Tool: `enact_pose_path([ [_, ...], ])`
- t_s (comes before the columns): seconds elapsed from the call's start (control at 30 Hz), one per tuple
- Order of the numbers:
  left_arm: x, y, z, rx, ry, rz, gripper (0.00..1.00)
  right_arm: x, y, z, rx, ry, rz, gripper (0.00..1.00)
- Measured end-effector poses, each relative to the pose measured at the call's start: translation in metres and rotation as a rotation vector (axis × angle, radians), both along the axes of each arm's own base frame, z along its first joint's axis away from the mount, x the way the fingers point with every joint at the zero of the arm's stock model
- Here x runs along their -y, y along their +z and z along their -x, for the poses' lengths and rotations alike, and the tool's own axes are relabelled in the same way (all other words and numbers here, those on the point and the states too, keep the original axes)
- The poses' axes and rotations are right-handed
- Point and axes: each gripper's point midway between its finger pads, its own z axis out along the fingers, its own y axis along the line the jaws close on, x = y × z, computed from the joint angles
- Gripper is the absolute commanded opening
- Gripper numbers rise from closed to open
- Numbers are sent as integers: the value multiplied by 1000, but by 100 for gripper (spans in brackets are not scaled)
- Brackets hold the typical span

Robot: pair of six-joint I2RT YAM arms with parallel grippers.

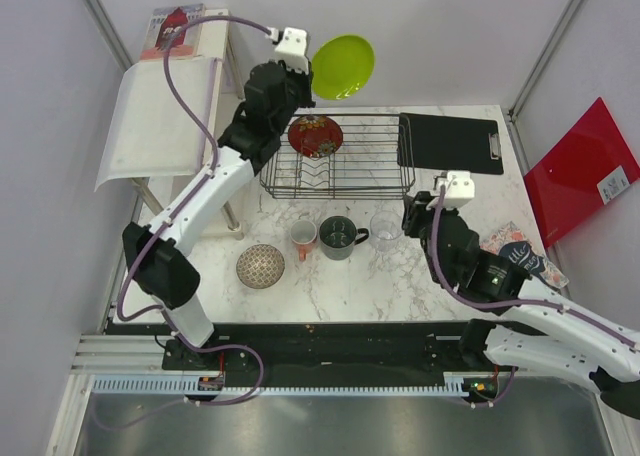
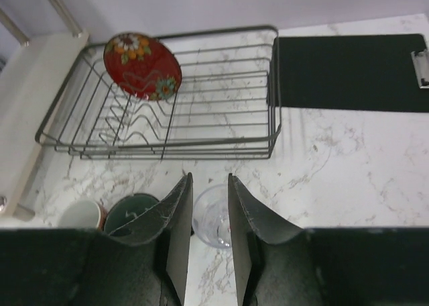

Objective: Unload the mixed dishes from the dish rack
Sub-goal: Place the plate at the center of the board.

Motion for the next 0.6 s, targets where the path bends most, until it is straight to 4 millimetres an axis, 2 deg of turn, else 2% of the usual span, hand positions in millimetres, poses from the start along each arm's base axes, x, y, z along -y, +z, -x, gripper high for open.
enact_pose_path([
  [0.07,12,30,12,-38,-81,105,2,11,20,0,33,-39,-30,32],
  [0.13,30,43,30,-117,-192,211,2,23,40,1,64,-77,-66,35],
  [0.17,39,43,40,-167,-244,260,2,28,48,2,76,-90,-82,40],
  [0.2,48,39,49,-221,-292,302,2,33,55,3,89,-102,-99,51],
  [0.23,56,33,58,-282,-336,338,2,38,62,5,99,-112,-117,72],
  [0.33,79,2,87,-514,-449,445,2,49,74,9,118,-125,-150,89],
  [0.43,96,-28,115,-729,-512,514,2,58,90,14,127,-137,-184,87],
  [0.53,105,-49,135,-863,-522,524,2,66,114,18,151,-142,-224,81],
  [0.6,110,-55,148,-920,-534,520,2,72,125,21,164,-153,-243,79],
])
